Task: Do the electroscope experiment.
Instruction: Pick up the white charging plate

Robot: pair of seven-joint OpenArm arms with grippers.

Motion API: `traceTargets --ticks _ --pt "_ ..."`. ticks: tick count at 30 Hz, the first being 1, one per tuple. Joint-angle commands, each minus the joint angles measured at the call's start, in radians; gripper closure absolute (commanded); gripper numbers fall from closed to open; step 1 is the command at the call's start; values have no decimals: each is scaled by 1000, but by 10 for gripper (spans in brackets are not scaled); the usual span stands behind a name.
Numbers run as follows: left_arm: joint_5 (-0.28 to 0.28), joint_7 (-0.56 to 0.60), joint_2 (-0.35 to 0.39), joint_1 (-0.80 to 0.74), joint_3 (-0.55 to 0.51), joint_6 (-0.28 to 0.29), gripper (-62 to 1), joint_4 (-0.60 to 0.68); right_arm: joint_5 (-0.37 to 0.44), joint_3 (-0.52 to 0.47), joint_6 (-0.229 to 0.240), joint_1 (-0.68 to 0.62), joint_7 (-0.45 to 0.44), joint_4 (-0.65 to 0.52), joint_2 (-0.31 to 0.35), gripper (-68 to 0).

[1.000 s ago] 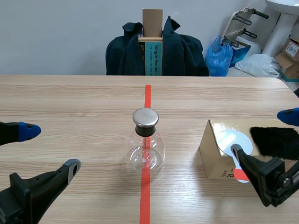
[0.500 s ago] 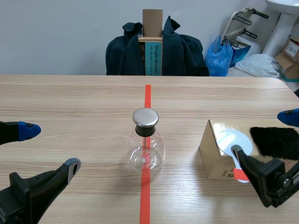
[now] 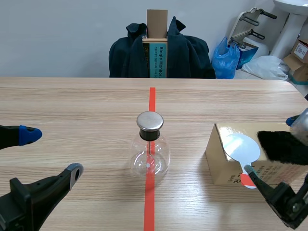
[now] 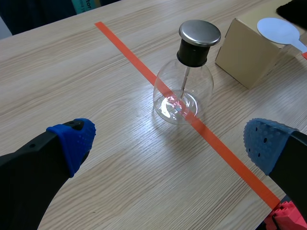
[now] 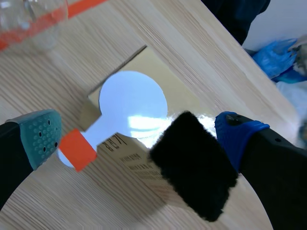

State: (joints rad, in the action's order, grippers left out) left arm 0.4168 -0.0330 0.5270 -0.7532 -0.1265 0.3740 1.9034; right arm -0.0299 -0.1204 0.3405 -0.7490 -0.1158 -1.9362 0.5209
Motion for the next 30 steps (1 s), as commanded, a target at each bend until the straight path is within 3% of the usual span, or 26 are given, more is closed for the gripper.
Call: traceTargets --ticks 1,3,5,10,14,20,24,30 --pt "6 16 2 0 3 2 -623 8 -70 -6 -3 -34 -31 -63 3 -679" --pt "6 16 2 0 3 2 -623 8 -221 -6 -11 -80 -55 -95 3 -679" --pt "6 16 2 0 3 2 -623 8 -378 -6 -68 -140 -101 -109 3 -679" --pt "6 16 2 0 3 2 -623 8 -649 -6 -345 -301 -201 -105 3 -679" --pt "6 16 2 0 3 2 -623 8 -802 -3 -555 -387 -264 -57 2 -679" --pt "6 17 2 0 3 2 -623 8 -895 70 -786 -306 -266 124 2 -679" --pt "7 18 2 0 3 2 -623 8 -940 174 -916 -192 -195 260 -22 -679" --pt "7 18 2 0 3 2 -623 8 -1004 310 -1038 -70 -57 388 -75 -679"
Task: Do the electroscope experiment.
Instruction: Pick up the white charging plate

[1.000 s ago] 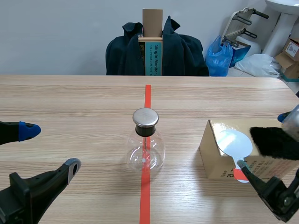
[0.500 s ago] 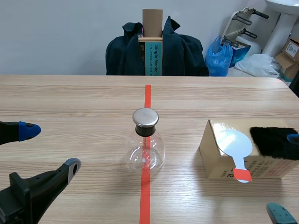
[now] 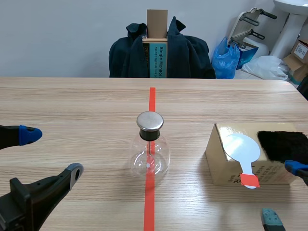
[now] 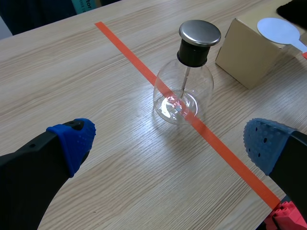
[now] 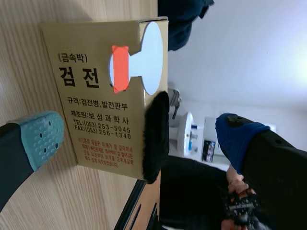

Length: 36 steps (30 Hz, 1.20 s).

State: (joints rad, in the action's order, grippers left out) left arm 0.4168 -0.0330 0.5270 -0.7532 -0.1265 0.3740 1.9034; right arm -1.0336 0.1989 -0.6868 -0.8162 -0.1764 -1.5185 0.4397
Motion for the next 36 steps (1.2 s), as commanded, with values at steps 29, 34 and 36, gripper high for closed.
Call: traceTargets --ticks 29,34,36 --pt "7 18 2 0 3 2 -623 8 -37 163 7 199 177 63 3 -679" --pt "7 18 2 0 3 2 -623 8 -37 163 7 201 169 63 3 -421" --pt "7 18 2 0 3 2 -623 8 -37 163 7 201 163 63 3 -291"
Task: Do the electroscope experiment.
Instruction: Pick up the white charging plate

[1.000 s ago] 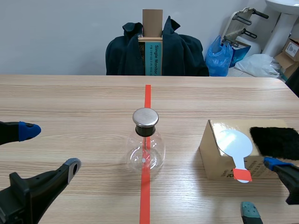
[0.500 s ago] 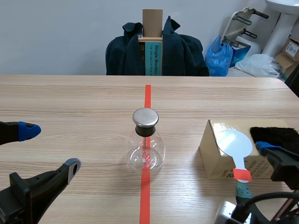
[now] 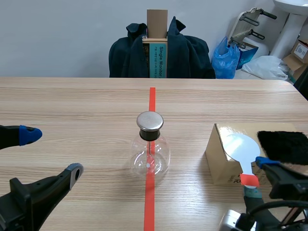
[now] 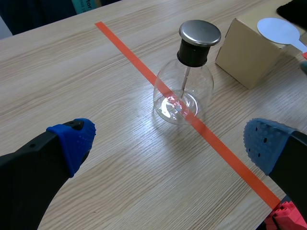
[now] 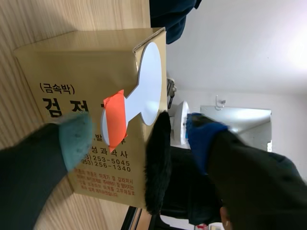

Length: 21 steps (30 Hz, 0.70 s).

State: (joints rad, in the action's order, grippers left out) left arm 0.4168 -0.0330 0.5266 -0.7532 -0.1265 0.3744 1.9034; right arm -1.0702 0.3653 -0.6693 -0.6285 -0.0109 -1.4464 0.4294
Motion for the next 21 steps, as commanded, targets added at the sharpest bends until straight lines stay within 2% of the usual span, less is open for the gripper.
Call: traceTargets --ticks 1,7,12,16,20,21 --pt "7 18 3 0 3 2 -623 8 0 -4 -11 14 -4 -9 14 -236" --pt "7 18 3 0 3 2 -623 8 0 -4 -11 14 -33 -9 14 -17" --pt "7 18 3 0 3 2 -623 8 0 -4 -13 14 -42 -9 14 -7" --pt "7 18 3 0 3 2 -623 8 0 -7 -34 14 -40 -9 14 -7" --pt "6 17 3 0 3 2 -623 8 0 -14 -114 13 -38 -9 14 -7" --pt "6 17 3 0 3 2 -623 8 0 -21 -114 13 -38 -10 14 -7"
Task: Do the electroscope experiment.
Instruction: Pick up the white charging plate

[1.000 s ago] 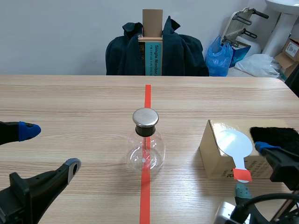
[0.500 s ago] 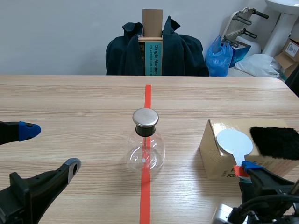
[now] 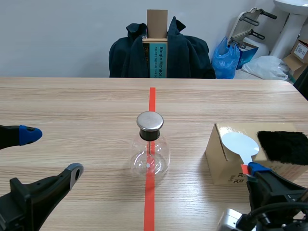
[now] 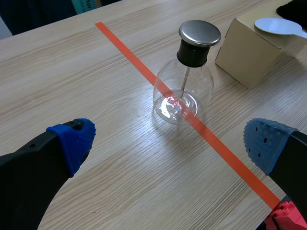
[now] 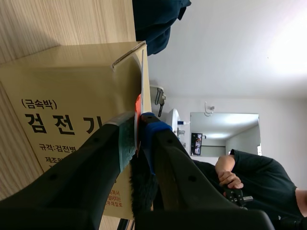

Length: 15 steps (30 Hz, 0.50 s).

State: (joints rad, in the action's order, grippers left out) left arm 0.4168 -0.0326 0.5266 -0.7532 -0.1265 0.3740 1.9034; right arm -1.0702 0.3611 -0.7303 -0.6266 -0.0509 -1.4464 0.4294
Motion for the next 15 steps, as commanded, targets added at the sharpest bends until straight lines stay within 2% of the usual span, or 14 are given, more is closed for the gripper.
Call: traceTargets --ticks 1,9,15 --pt "6 16 3 0 3 2 -623 8 -1 -25 -53 11 1 -12 14 -7" --pt "6 16 3 0 3 2 -623 8 -2 -171 -53 11 0 -47 19 -7" --pt "6 16 3 0 3 2 -623 8 19 -286 -53 8 0 -192 28 -7"
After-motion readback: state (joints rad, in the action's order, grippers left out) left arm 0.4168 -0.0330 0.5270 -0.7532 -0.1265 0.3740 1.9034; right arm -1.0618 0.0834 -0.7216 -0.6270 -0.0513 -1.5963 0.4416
